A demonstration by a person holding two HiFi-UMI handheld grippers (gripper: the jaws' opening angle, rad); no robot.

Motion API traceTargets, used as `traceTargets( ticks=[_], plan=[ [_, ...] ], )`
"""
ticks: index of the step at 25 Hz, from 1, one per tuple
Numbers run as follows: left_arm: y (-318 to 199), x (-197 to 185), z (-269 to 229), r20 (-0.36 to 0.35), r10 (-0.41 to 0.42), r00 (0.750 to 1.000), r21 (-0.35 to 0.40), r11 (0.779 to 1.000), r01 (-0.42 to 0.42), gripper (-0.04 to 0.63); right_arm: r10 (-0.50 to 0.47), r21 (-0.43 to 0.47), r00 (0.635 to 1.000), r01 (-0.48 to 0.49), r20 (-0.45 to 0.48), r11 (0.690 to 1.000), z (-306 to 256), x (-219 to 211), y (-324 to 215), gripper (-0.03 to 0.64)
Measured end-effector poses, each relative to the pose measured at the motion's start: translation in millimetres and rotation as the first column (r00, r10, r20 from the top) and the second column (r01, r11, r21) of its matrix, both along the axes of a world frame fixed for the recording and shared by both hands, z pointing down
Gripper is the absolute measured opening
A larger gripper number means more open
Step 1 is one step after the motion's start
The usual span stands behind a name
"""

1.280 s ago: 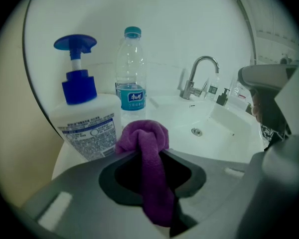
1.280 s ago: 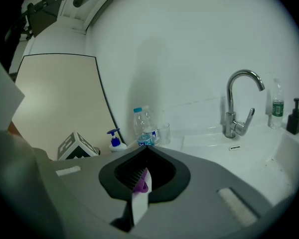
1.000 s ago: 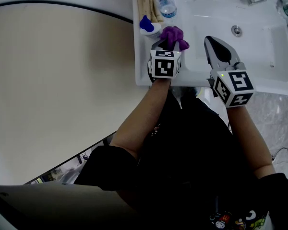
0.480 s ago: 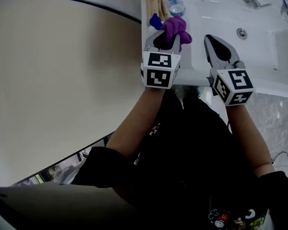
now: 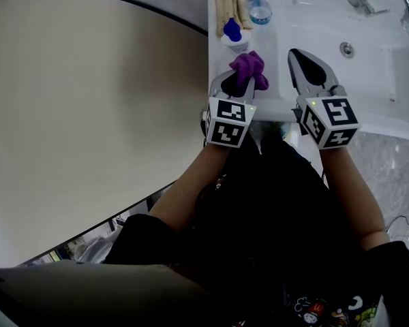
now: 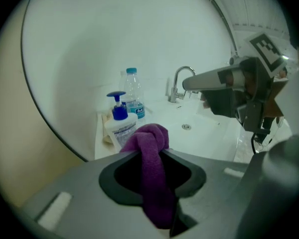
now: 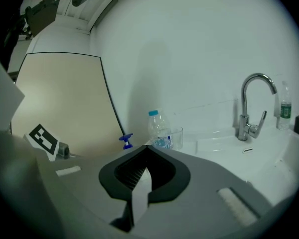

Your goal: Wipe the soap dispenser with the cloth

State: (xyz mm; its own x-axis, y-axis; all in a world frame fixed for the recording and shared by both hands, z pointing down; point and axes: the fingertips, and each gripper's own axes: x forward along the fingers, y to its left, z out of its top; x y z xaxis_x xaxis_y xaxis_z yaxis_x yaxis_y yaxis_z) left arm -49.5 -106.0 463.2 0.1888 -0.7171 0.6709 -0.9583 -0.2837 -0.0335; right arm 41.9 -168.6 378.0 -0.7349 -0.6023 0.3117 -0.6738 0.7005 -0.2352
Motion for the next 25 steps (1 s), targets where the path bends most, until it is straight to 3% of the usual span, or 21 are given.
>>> traceTargets(
  ticks=[4,14,17,21,23,25],
  plan=[
    [10.0,-5.4,17.8,0.014,0.012,1.000,-0.046,0.999,-0.011,0.107,0.005,0.000,1.000,-0.005,-0.009,1.000,-3.5,-8.3,4.0,0.021],
    [12.9,-1.1,32.1,-0.011,0.063,0.998,-0.048,0.997,-0.064,0.138,0.029,-0.025,0.998,-0.031,-0.053,0.999,12.2,-26.6,17.0,0.023],
    [12.6,-1.8,28.0,-0.042,0.067,0.997,-0.015,0.998,-0.067,0.193,0.049,-0.030,0.997,-0.051,-0.063,0.998,17.3,-26.0,20.1,0.023],
    [6.3,-4.2,9.4,-0.060,0.068,0.996,0.046,0.997,-0.066,0.203,0.070,-0.033,0.995,-0.072,-0.069,0.997,17.9,-26.0,21.4,0.022],
    [3.3,-6.7,-5.6,-0.061,0.067,0.996,0.083,0.995,-0.062,0.193,0.074,-0.028,0.995,-0.076,-0.068,0.997,15.3,-27.7,23.2,0.022],
    [0.2,-10.4,-27.5,-0.058,0.067,0.996,0.144,0.988,-0.058,0.127,0.074,-0.020,0.995,-0.075,-0.066,0.997,11.0,-31.6,24.6,0.021]
  ],
)
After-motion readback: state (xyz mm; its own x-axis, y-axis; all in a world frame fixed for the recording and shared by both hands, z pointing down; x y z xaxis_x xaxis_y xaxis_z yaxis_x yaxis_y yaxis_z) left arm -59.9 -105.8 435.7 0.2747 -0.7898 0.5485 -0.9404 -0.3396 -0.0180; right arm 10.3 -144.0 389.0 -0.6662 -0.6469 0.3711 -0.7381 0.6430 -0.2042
